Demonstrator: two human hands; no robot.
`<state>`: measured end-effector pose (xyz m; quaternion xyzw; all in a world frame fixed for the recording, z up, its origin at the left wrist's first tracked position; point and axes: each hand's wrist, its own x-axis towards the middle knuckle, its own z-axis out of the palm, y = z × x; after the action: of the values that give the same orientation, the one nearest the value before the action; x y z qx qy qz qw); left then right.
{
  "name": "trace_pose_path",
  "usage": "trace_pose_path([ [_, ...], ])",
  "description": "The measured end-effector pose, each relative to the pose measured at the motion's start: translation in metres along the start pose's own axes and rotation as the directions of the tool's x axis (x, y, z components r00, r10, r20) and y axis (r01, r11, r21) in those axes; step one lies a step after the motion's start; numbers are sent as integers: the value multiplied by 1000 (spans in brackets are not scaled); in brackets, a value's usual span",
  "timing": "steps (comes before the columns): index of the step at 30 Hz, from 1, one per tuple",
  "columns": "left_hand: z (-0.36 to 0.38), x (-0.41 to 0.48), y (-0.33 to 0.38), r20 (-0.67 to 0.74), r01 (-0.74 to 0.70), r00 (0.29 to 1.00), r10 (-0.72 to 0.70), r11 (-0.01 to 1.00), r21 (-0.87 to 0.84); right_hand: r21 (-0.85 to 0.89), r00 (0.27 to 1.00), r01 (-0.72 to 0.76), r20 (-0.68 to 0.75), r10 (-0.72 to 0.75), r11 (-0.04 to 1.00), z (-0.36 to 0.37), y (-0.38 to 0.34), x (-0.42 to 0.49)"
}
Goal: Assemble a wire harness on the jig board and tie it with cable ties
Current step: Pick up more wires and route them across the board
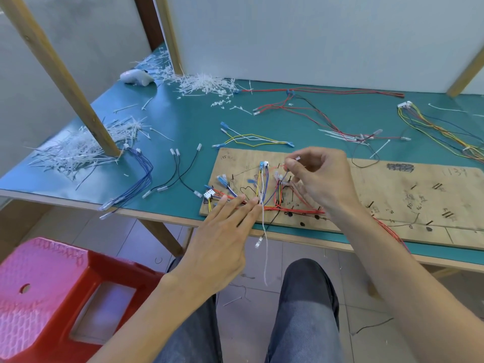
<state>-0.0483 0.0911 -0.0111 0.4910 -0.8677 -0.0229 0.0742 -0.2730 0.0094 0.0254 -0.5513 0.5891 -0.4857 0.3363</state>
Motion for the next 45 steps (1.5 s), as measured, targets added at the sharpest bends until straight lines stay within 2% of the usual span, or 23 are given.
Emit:
trace_pose_path([
  [4, 1, -3, 3, 22, -9, 1000, 8, 998, 57, -313, 995, 96, 11, -98, 945, 26, 3, 31],
  [8, 0, -3, 1, 49, -11, 999, 8, 998, 63, -453, 996, 93, 54, -77, 887, 43, 9, 49],
  [11, 2, -3, 1, 42, 17, 999, -18, 999, 43, -487, 998, 51, 52, -29, 872, 47, 12, 54],
  [17, 5, -4, -2, 57, 5, 998, -10, 996, 88, -431, 996, -62, 36, 86, 900, 46, 11, 59],
  [21, 6, -4, 0, 10, 11, 1000, -12, 998, 62, -445, 992, -94, 33, 121, 890, 45, 8, 63],
  [24, 3, -4, 1, -59, 36, 998, -37, 999, -29, -486, 992, -36, 91, 92, 873, 43, 6, 69],
  [27, 0, -4, 2, -93, 68, 992, -91, 973, -221, -538, 983, 84, 184, 20, 839, 42, 7, 73],
  [29, -2, -3, 1, -74, 113, 986, -153, 916, -386, -568, 975, 151, 222, -25, 809, 42, 9, 73],
  [31, -6, 2, 0, -34, 172, 973, -229, 812, -558, -571, 967, 194, 248, -57, 798, 41, 13, 73],
  [33, -14, 13, -6, -107, 166, 947, -302, 747, -643, -554, 955, 237, 285, -86, 798, 40, 17, 73],
  [35, -24, 34, -21, -265, 158, 887, -378, 788, -595, -542, 942, 274, 316, -110, 794, 38, 20, 73],
  [37, -34, 63, -39, -320, 244, 851, -417, 853, -461, -534, 935, 293, 333, -122, 793, 37, 20, 73],
  [39, -42, 89, -54, -201, 305, 895, -397, 877, -371, -537, 928, 312, 349, -130, 784, 36, 20, 73],
  [41, -43, 104, -60, -96, 306, 928, -360, 884, -353, -544, 916, 349, 369, -155, 763, 34, 19, 74],
  [45, -37, 110, -70, -77, 335, 917, -391, 860, -385, -595, 877, 454, 429, -216, 663, 31, 17, 74],
])
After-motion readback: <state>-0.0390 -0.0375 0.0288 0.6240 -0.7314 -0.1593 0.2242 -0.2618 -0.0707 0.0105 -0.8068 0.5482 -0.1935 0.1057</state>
